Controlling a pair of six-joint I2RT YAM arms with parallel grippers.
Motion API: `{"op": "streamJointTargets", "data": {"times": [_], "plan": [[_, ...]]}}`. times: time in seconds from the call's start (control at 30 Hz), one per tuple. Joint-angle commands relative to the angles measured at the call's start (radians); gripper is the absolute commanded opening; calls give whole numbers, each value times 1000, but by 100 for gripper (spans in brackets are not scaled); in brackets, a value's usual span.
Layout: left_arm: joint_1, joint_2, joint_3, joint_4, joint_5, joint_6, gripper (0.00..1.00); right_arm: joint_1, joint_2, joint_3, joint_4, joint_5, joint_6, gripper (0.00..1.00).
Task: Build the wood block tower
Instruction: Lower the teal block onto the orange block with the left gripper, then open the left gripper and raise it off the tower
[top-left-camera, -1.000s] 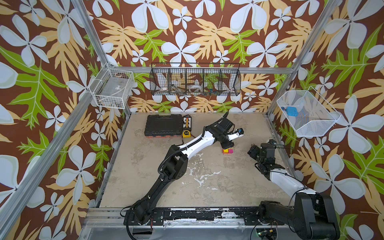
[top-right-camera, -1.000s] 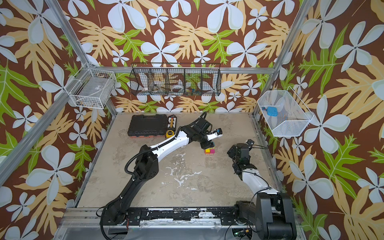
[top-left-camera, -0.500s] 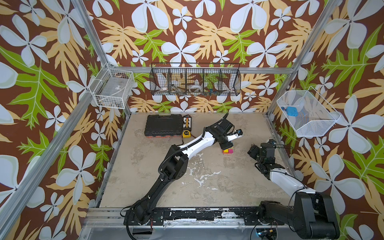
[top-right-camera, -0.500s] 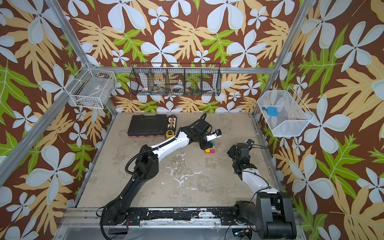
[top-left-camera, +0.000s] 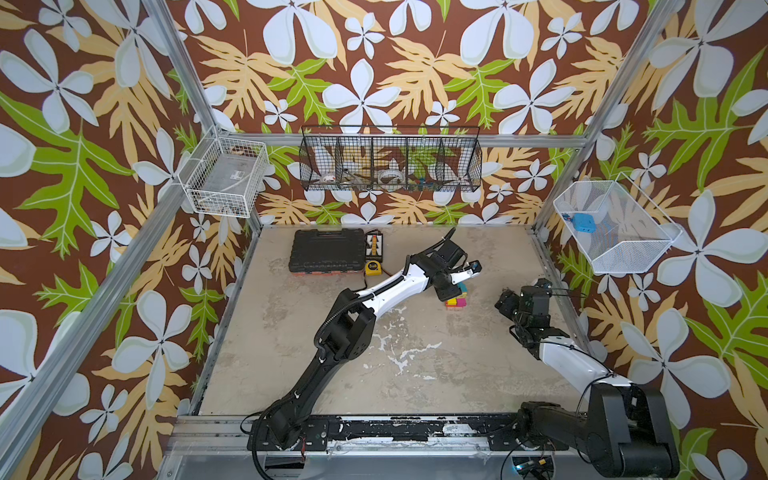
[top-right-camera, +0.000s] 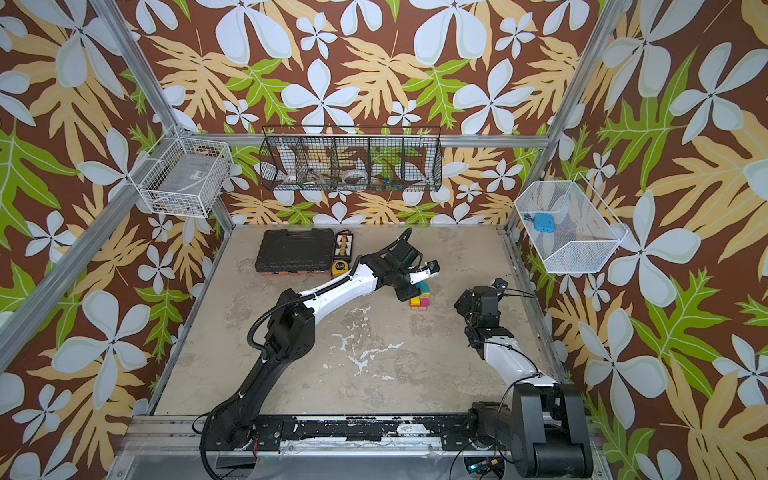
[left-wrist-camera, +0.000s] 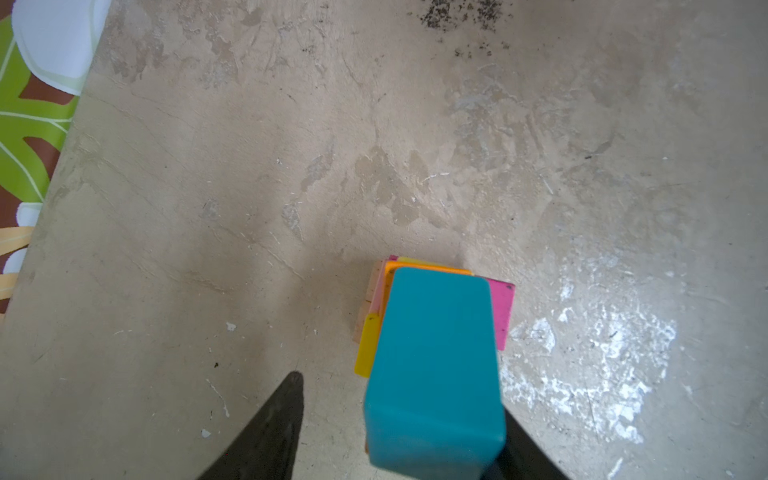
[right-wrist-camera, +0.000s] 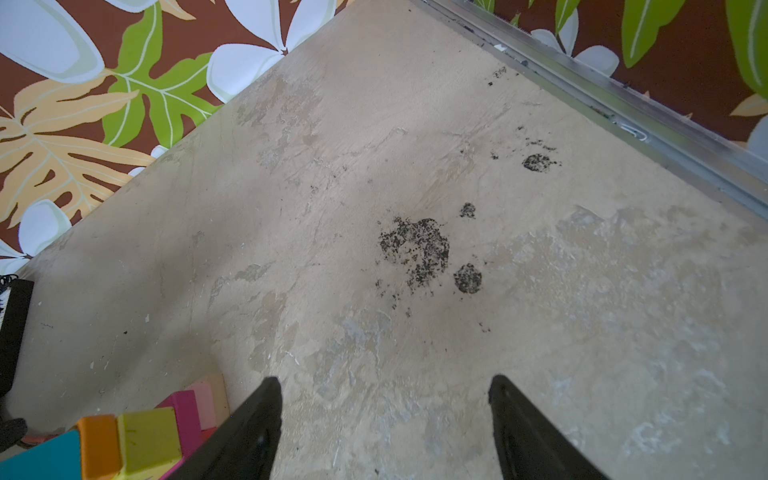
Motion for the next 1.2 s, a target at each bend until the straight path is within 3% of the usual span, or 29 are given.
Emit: {"op": "streamJointTargets", "data": {"times": [0.0,0.33,0.5,0.53,0.57,0.7,0.8,0.9,1.07,1.17], "plan": [[-3,-14,5,3,-24,12,62,2,1,7,2,-3,-3,78],[-3,-14,13,1,-13,16,63,0,4,9,2,-2,-3,78],[-3,-41,3,-7,80,13,64,0,5,10,0,1,-4,78],[-3,-55,-7,-3,102,9,70,1,7,10,0,1,-3,79],[-3,-76,-24,7,119,-1,99,1,7,12,-1,1,-4,79],[-3,-192,-131,59,217,-38,100,1,-4,8,-1,8,-4,82],[-2,-308,-258,120,276,-68,100,0,-21,4,-3,17,-6,85],[-3,-473,-460,284,255,-154,100,-1,-51,2,-23,18,-20,87],[11,-841,-882,639,9,-412,100,-1,-175,-8,-108,5,-22,93],[78,-1087,-1141,815,-84,-582,100,-3,-231,58,-247,15,-7,93]]}}
